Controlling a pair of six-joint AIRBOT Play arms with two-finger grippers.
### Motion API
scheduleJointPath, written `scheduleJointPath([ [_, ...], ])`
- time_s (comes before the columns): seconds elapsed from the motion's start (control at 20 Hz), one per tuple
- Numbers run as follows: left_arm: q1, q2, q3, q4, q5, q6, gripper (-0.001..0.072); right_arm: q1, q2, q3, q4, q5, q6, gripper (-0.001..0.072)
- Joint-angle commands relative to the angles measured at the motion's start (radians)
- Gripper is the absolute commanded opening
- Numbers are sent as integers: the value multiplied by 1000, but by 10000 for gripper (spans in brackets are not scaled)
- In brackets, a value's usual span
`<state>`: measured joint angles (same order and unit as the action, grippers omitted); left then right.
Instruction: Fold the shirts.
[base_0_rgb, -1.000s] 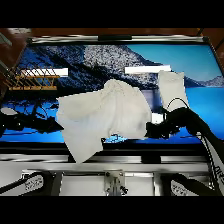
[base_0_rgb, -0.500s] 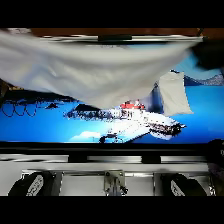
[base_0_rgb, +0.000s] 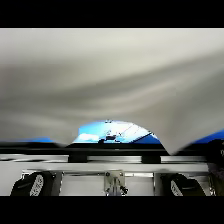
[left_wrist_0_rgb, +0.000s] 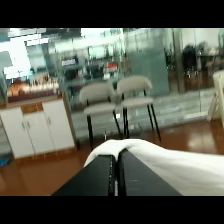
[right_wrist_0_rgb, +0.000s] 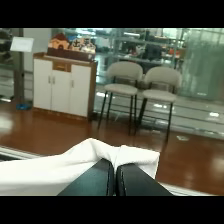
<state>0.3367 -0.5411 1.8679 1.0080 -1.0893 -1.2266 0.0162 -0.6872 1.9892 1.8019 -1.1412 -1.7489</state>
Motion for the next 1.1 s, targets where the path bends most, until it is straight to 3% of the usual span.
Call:
scheduleJointPath([
  [0.0,0,13,2,74,-184,-43,37,0,-14,18,-74,-101,8,79],
  [0.1,0,5,-31,74,-220,-43,37,0,-74,18,-87,-269,35,79],
  [0.25,0,-31,-180,74,-275,-37,37,0,-235,6,-87,-569,164,80],
  [0.35,0,-83,-342,63,-276,21,37,0,-350,-56,-111,-642,179,79],
  [0.6,-3,-369,-635,-53,-163,101,37,0,-686,-231,-46,-323,166,79],
  [0.8,-70,-685,-615,-67,85,116,37,0,-973,-231,73,18,166,79],
  [1.05,-177,-964,-546,-67,394,119,37,1,-1149,-231,211,393,166,79],
])
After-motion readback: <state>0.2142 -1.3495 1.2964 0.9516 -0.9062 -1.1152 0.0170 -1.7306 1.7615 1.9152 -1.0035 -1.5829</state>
